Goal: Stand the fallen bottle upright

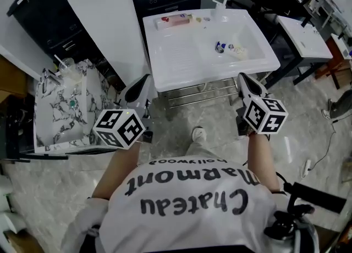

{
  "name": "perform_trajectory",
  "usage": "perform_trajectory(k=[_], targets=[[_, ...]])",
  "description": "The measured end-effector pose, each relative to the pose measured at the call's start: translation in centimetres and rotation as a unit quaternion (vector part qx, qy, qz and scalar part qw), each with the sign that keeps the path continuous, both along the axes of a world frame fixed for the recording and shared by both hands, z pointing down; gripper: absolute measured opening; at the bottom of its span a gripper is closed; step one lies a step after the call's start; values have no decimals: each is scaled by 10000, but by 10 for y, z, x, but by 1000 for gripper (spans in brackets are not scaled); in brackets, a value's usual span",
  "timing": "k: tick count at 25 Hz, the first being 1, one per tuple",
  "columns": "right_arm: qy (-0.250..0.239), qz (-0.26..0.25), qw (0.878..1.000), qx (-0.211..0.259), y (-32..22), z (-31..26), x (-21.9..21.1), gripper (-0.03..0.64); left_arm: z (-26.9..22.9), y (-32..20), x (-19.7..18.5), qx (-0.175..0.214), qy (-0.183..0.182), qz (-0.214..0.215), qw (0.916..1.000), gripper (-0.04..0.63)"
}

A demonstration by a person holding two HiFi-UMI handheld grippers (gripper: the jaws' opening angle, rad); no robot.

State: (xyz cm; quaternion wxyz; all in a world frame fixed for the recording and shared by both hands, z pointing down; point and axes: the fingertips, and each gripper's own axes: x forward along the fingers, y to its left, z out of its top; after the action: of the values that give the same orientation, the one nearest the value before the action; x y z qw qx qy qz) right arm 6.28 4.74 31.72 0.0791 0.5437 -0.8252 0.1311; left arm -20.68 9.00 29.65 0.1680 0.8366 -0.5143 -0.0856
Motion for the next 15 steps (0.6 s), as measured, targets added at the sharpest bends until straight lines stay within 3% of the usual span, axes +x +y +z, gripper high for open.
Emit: perform_trajectory(k=[15], targets=[[93,-752,9971,13,-191,-13,31,15,-19,-153,45,177,30,-598,9980,6]])
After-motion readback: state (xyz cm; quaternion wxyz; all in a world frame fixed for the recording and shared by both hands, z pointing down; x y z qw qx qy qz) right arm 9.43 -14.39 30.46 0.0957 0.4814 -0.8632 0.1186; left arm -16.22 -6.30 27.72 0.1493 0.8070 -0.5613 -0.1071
